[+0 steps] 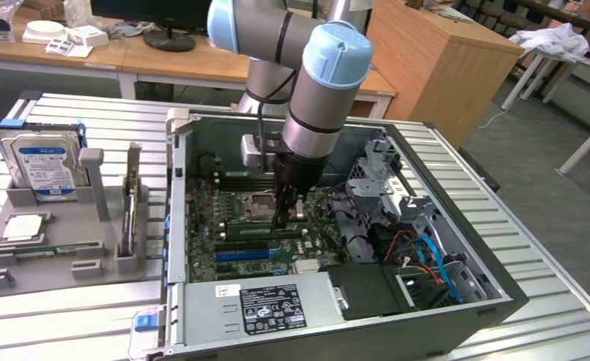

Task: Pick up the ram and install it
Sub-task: 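Insert the ram into the slot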

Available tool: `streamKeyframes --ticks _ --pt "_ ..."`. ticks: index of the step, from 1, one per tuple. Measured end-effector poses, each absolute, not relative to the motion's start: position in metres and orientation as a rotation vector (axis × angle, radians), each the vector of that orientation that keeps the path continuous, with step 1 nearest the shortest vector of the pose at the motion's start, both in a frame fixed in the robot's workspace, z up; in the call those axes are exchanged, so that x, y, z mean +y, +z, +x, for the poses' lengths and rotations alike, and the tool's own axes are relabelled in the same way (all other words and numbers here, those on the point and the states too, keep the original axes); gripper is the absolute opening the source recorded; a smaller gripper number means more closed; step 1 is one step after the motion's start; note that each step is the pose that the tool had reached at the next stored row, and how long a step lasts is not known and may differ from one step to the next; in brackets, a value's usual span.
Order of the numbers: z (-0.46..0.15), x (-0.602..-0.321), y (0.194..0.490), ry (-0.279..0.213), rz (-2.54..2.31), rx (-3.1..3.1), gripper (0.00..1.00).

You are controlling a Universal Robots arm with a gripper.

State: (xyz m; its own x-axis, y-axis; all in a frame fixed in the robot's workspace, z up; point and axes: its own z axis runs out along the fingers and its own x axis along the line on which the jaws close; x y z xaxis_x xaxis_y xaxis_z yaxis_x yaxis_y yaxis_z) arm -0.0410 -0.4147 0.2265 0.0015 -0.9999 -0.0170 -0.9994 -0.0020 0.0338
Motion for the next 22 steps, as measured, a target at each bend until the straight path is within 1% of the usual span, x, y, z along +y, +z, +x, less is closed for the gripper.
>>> streamKeyframes --ticks 8,9,10,12,13,14,22 --pt "-0.041 -0.4147 0.226 -0.056 2.215 -2.211 0.13" --pt "-0.041 -0.4147 0.226 -0.056 2.215 -2.211 0.18" --pt "-0.041 -0.4147 0.226 -0.056 2.215 -2.211 0.18" --pt "-0.041 -0.4147 0.226 -0.056 2.215 -2.211 0.31" --pt "-0.041 -0.4147 0.226 -0.056 2.215 -2.211 0.31" --pt "-0.041 -0.4147 0.226 -0.056 2.215 -2.211 0.37" --pt "-0.041 -0.4147 0.2309 -0.056 2.215 -2.211 0.37"
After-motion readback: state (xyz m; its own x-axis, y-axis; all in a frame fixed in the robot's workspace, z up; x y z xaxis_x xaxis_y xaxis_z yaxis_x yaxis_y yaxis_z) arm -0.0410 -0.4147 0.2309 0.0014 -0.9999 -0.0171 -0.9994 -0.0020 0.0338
